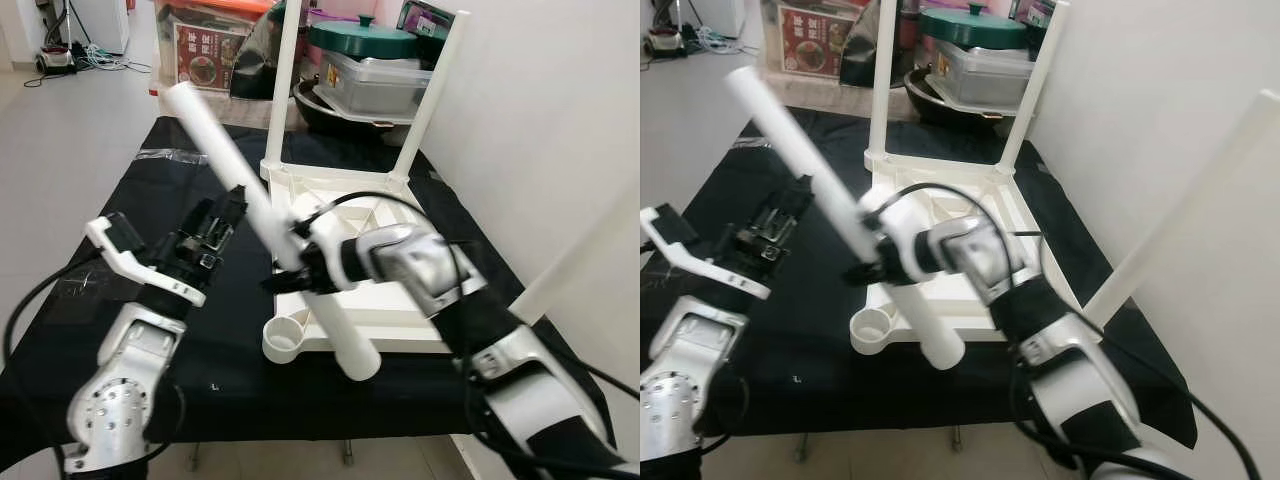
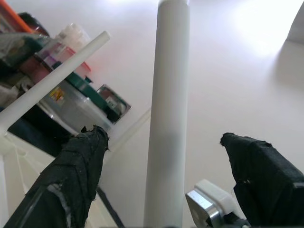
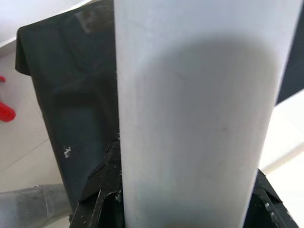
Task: Building children table
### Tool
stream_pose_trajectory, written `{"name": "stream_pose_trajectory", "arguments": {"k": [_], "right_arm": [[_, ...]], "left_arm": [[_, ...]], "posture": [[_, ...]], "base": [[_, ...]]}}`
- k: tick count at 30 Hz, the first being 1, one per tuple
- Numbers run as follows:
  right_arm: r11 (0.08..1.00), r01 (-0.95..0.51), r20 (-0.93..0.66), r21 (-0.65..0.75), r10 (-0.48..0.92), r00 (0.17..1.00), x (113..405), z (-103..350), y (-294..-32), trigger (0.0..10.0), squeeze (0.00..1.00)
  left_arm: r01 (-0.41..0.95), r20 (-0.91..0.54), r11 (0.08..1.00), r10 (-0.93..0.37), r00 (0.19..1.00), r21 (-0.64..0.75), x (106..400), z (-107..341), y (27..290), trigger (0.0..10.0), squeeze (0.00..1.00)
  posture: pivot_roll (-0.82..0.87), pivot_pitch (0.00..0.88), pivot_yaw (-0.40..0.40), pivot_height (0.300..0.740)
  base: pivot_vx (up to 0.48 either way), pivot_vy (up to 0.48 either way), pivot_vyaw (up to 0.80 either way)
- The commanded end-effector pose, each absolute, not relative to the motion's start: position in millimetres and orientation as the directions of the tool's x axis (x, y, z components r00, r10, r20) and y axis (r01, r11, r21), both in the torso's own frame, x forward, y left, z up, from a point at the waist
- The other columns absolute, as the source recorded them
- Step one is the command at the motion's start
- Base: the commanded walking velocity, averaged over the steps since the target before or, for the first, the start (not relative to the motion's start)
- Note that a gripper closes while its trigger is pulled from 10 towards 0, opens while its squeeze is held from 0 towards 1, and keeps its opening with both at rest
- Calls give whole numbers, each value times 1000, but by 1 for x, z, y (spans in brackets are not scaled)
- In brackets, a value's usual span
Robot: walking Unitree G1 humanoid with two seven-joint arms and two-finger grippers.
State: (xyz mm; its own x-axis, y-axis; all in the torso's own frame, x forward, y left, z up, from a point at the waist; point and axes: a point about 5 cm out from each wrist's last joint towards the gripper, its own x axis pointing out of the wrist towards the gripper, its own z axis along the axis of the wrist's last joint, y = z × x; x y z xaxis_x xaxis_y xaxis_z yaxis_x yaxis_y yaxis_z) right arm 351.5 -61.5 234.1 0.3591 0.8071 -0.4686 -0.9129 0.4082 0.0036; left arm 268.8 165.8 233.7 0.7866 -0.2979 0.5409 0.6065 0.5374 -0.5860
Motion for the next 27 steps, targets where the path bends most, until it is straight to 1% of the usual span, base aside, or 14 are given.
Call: {"name": "stream_pose_trajectory", "arguments": {"k": [1,3,5,6,7,8,9,11,14,17,20,22,23,27], "right_arm": [[406,-913,-455,22,818,353,349,234,-66,0,0],[406,-913,-455,22,818,353,349,234,-66,0,0],[469,-883,-432,27,802,413,357,241,-87,0,0],[469,-883,-432,27,802,413,357,241,-87,0,0],[535,-845,-392,27,783,483,365,252,-102,0,0],[582,-813,-343,26,769,540,371,263,-110,0,0],[582,-813,-343,26,769,540,371,263,-110,0,0],[685,-724,-195,87,724,662,384,291,-125,0,0],[721,-676,-108,152,692,714,389,303,-130,0,0],[733,-655,-62,184,674,736,390,308,-133,0,0],[719,-619,85,316,629,773,391,317,-137,0,0],[719,-619,85,316,629,773,391,317,-137,0,0],[694,-601,132,398,604,786,392,314,-138,0,0],[674,-594,146,438,599,787,393,310,-136,0,0]], "left_arm": [[630,553,510,-318,770,-585,265,236,165,10000,1000],[630,553,510,-318,770,-585,265,236,165,10000,1000],[714,628,442,-350,695,-543,252,248,169,10000,1000],[714,628,442,-350,695,-543,252,248,169,10000,1000],[734,642,432,-365,674,-525,246,251,172,10000,1000],[692,611,469,-341,715,-549,248,244,177,10000,0],[692,611,469,-341,715,-549,248,244,177,10000,0],[531,487,588,-250,837,-611,260,223,189,10000,0],[455,429,634,-209,879,-625,263,214,194,10000,0],[437,411,644,-202,889,-628,263,210,196,10000,0],[422,394,642,-198,897,-639,257,206,199,10000,0],[422,394,642,-198,897,-639,257,206,199,10000,0],[414,384,649,-198,902,-638,253,205,203,10000,0],[409,382,655,-194,904,-635,252,205,206,10000,0]], "posture": [[103,0,-174,740],[103,0,-174,740],[107,0,-182,740],[107,0,-182,740],[108,0,-183,740],[108,0,-182,740],[108,0,-182,740],[108,0,-182,740],[103,0,-183,740],[103,0,-183,740],[121,0,-186,740],[121,0,-186,740],[130,0,-186,740],[137,0,-184,740]], "base": [[0,0,0],[0,0,0],[0,0,0],[0,0,0],[0,0,0],[0,0,0],[0,0,0],[0,0,0],[0,0,0],[0,0,0],[0,0,0],[0,0,0],[0,0,0],[0,0,0]]}}
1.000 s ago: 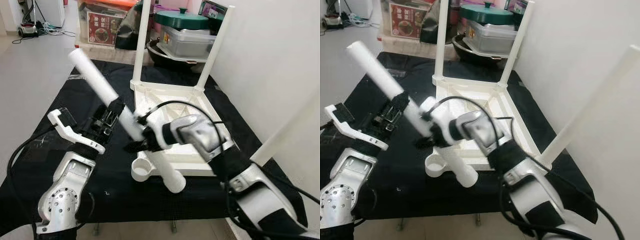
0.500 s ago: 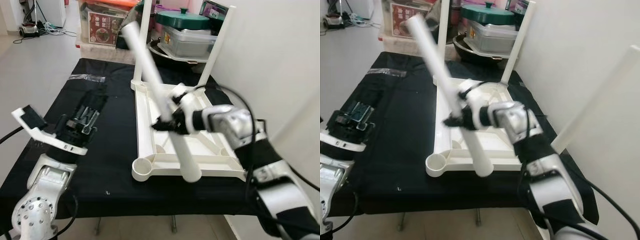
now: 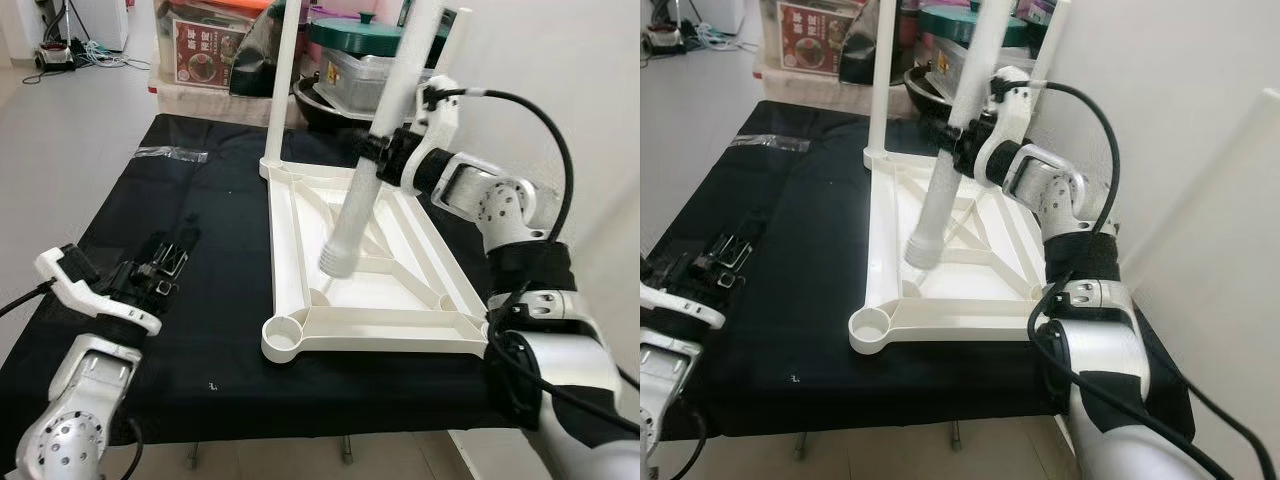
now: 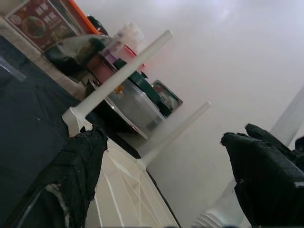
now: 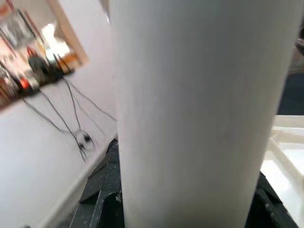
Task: Building children table
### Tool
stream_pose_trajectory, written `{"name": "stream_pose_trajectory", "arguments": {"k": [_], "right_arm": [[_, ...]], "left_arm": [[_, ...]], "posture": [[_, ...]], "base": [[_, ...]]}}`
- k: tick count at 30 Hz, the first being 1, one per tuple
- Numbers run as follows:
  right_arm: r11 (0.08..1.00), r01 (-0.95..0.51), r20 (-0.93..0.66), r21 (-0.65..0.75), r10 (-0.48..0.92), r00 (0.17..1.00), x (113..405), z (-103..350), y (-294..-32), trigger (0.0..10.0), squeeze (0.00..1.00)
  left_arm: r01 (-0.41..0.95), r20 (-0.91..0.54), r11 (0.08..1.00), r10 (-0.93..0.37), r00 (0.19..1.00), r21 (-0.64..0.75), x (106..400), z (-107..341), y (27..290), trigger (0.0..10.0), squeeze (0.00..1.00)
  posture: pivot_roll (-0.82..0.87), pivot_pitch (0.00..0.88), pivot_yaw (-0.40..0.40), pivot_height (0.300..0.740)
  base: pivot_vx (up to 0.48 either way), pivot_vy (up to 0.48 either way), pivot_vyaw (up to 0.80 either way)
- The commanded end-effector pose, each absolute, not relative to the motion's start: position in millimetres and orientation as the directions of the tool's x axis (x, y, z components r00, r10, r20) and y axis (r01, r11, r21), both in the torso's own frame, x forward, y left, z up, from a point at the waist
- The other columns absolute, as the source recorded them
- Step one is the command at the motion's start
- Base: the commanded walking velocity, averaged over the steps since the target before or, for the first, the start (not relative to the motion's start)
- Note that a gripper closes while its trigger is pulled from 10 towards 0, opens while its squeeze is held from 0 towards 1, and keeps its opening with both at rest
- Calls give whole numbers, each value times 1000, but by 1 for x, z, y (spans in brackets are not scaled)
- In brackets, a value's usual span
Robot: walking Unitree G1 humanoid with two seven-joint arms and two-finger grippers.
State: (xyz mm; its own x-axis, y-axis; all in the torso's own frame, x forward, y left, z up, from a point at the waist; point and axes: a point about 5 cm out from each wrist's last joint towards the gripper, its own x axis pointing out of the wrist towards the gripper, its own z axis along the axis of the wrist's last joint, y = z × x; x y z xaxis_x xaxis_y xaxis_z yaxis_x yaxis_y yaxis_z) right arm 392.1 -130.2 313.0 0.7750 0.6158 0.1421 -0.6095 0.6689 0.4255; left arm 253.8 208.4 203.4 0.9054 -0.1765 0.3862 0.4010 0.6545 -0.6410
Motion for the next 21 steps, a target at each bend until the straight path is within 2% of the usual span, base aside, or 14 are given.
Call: {"name": "stream_pose_trajectory", "arguments": {"k": [1,3,6,21], "right_arm": [[656,-590,159,470,595,788,392,308,-134,0,0],[620,-580,189,528,580,792,391,303,-130,0,0],[612,-581,192,537,581,791,390,301,-128,0,0],[571,-629,202,527,635,745,379,284,-117,0,0]], "left_arm": [[406,381,663,-193,904,-629,252,206,208,10000,0],[417,378,673,-214,901,-612,252,207,210,10000,0],[430,378,672,-235,896,-602,251,207,209,10000,0],[453,366,671,-279,888,-588,250,206,206,10000,0]], "posture": [[138,0,-181,740],[134,0,-172,740],[133,0,-171,740],[134,0,-165,740]], "base": [[0,0,0],[0,0,0],[0,0,0],[0,0,0]]}}
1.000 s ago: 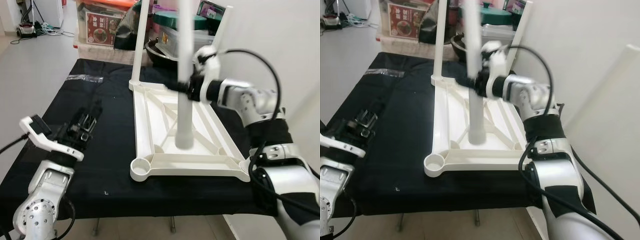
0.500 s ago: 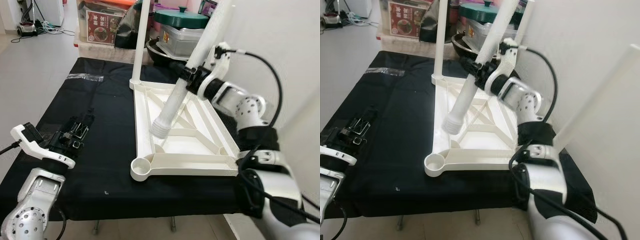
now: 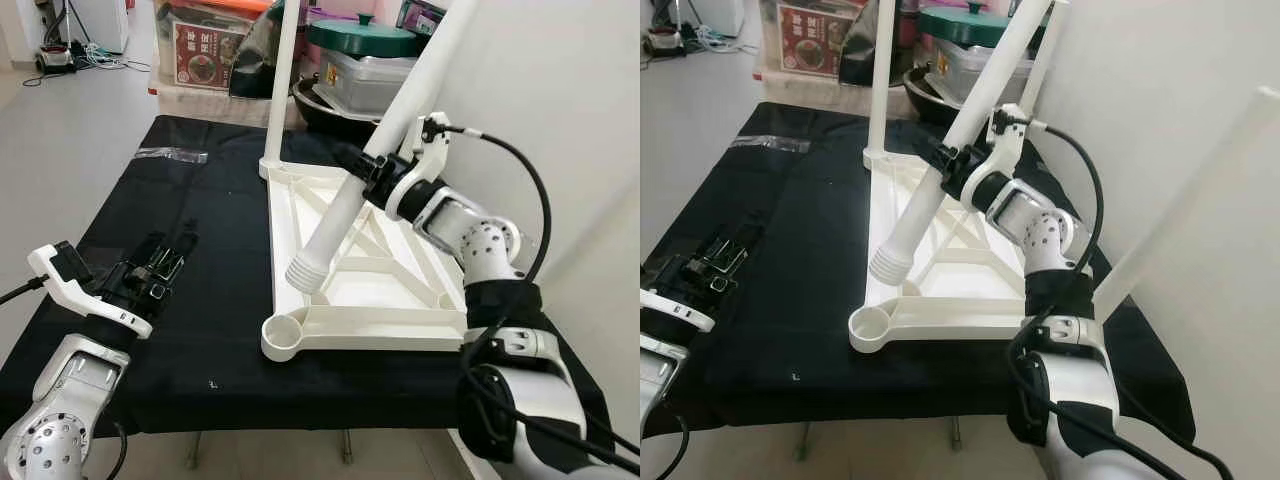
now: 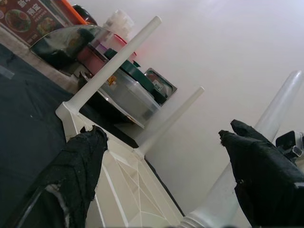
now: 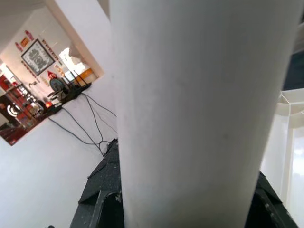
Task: Building children table
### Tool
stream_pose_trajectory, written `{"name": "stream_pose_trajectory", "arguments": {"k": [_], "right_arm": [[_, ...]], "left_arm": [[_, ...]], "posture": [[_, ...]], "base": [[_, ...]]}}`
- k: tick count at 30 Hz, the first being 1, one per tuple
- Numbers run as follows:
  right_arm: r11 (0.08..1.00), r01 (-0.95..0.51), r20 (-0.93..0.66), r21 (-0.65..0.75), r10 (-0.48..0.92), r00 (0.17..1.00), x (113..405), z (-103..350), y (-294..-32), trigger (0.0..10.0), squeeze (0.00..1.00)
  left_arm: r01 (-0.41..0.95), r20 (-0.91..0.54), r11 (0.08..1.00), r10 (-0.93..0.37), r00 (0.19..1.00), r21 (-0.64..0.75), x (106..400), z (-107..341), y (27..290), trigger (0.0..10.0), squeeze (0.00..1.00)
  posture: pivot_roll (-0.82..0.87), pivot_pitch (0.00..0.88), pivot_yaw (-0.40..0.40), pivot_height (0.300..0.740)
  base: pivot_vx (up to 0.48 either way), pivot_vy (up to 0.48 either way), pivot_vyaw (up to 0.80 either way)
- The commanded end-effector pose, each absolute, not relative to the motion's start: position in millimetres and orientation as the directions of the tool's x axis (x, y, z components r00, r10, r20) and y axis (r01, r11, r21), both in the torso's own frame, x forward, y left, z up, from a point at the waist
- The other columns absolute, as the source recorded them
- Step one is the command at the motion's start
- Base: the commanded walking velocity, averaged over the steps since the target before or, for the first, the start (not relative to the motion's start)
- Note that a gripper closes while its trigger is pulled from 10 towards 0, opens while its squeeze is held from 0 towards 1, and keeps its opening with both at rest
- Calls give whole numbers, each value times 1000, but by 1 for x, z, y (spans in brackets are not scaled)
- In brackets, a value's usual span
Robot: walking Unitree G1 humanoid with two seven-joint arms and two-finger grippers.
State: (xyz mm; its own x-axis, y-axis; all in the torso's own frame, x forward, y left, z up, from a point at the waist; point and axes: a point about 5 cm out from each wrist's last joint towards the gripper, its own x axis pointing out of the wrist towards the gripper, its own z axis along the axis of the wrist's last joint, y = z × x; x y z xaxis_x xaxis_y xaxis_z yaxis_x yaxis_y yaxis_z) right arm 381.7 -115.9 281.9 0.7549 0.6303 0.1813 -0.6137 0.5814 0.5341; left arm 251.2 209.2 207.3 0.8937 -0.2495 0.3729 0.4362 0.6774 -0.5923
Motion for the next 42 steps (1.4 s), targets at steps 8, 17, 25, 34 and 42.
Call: {"name": "stream_pose_trajectory", "arguments": {"k": [8,17,25,34,42], "right_arm": [[573,-641,193,512,650,735,376,280,-113,0,0],[604,-636,180,480,642,745,374,275,-109,0,0],[678,-582,137,449,591,795,375,273,-104,0,0],[608,-705,245,365,668,703,359,316,-70,0,0],[503,-813,300,292,759,577,335,330,-37,0,0]], "left_arm": [[455,358,674,-290,888,-582,248,204,207,10000,0],[465,349,672,-313,883,-576,247,202,203,10000,0],[546,265,719,-477,838,-431,243,196,187,10000,0],[705,8,707,-706,708,-57,248,190,167,10000,0],[703,7,710,-704,710,41,266,199,164,10000,0]], "posture": [[135,0,-170,740],[132,0,-169,740],[134,0,-170,740],[125,0,-152,740],[120,0,-143,740]], "base": [[0,0,0],[0,0,0],[0,0,0],[0,0,0],[0,0,0]]}}
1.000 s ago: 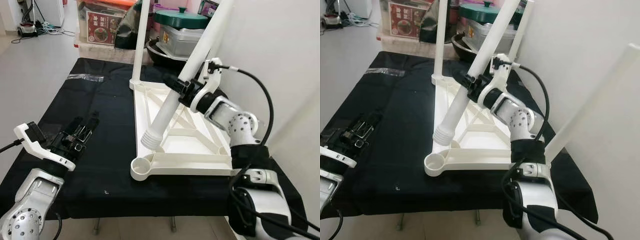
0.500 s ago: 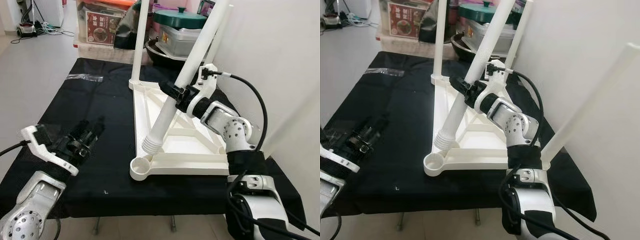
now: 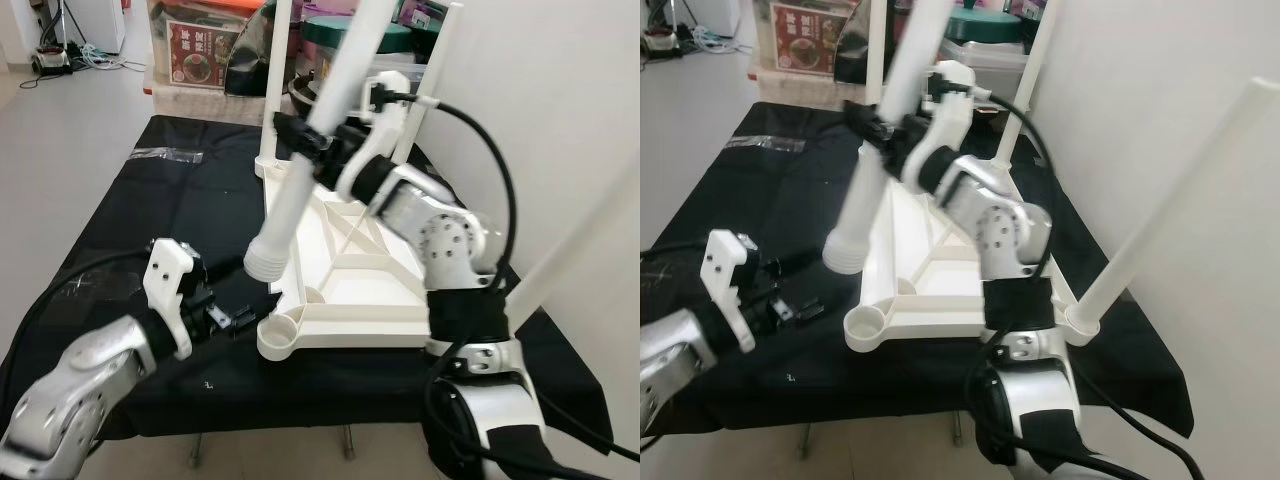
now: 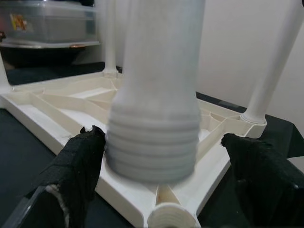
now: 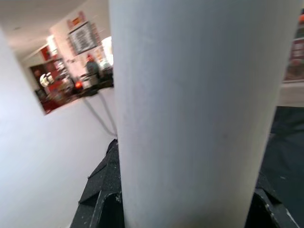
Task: Building children table
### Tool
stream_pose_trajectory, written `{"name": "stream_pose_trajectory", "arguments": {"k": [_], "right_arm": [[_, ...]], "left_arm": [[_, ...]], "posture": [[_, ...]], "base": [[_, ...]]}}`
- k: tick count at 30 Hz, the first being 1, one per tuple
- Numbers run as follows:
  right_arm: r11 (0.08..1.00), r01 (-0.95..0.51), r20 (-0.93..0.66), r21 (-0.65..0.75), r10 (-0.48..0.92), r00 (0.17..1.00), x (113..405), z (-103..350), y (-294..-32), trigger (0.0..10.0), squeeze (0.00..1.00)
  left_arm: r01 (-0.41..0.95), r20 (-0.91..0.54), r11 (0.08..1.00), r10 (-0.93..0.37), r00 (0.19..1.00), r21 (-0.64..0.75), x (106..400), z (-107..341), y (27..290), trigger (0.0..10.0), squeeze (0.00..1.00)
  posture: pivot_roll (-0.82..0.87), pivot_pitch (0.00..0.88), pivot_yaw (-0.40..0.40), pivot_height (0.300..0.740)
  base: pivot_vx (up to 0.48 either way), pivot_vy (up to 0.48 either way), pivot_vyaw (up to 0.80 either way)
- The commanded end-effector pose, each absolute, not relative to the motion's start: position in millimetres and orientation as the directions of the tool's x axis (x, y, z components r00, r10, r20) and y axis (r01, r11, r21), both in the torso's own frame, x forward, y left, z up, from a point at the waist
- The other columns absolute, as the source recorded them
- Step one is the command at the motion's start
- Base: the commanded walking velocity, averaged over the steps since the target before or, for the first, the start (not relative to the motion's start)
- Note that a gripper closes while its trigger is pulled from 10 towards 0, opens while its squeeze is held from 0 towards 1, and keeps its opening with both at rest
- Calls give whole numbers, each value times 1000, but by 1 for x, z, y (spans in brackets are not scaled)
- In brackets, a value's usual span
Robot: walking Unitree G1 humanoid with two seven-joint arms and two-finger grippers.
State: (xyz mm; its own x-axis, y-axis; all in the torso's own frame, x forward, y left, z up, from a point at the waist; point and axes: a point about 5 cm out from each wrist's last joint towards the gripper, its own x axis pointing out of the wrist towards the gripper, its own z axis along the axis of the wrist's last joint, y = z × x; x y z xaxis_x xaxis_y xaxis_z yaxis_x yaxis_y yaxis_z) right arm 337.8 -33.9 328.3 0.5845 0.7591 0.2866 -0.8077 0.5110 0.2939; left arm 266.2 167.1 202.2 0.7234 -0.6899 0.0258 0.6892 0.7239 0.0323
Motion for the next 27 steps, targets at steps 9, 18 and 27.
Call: {"name": "stream_pose_trajectory", "arguments": {"k": [9,18,27], "right_arm": [[462,-840,278,285,799,534,322,319,-23,0,0],[454,-846,281,278,804,524,316,319,-18,0,0],[458,-848,290,266,801,524,314,323,-18,0,0]], "left_arm": [[658,37,749,-662,749,83,273,201,165,10000,0],[677,7,733,-679,734,73,277,193,161,1490,0],[702,-14,711,-702,712,51,274,185,156,0,0]], "posture": [[121,0,-141,740],[115,0,-136,740],[112,0,-139,740]], "base": [[0,0,0],[0,0,0],[0,0,0]]}}
